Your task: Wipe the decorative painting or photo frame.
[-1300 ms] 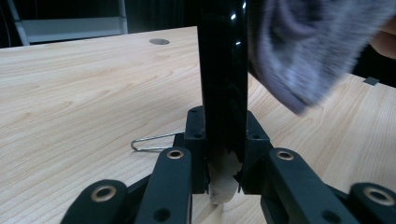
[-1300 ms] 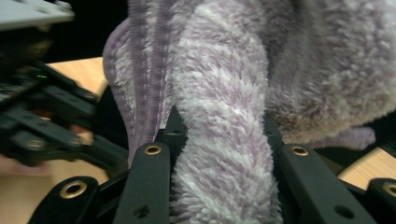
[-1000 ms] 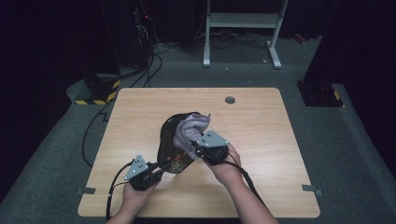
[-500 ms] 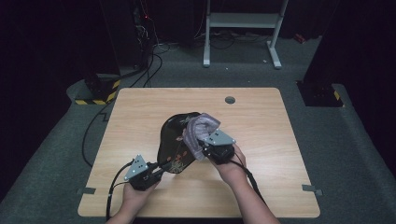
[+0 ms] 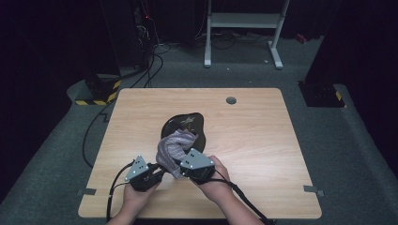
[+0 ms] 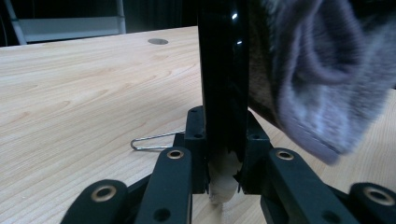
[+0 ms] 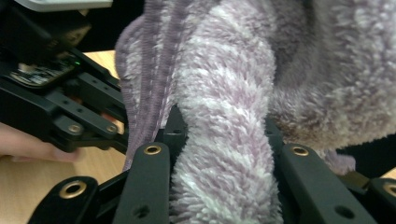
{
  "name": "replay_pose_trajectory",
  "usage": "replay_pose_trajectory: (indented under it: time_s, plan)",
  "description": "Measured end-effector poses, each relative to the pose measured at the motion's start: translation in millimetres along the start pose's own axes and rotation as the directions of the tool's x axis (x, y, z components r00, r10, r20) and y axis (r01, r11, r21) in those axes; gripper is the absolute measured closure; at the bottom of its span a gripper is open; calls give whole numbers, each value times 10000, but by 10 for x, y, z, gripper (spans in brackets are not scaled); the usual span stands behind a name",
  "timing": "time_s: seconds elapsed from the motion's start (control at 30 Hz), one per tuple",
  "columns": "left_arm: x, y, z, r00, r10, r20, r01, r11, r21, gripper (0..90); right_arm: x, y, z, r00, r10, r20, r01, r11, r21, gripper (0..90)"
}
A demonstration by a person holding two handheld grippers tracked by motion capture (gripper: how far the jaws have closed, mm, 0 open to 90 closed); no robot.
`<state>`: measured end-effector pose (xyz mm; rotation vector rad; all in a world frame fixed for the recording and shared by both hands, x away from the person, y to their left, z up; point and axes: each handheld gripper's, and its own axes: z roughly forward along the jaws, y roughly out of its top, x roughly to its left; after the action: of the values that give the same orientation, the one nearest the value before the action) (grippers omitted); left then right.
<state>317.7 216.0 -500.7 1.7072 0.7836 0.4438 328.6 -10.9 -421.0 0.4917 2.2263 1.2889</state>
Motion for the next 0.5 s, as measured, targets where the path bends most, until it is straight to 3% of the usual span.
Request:
replay_pose_trajectory:
  time_s: [0.13,0.27,0.5]
  plan:
    - [2,0,2,10000,-5,15,5,10000,-6,776,-153,-65,14,9991,271,312,-277,9994,215,666]
    - [0,0,1,10000,-13,19,13,10000,-6,775,-393,-176,15,9933,616,978,-668,9964,514,665]
    - [2,-1,1,10000,-27,48,27,10000,-11,775,-831,-463,23,9614,1350,2398,-1614,9824,939,665]
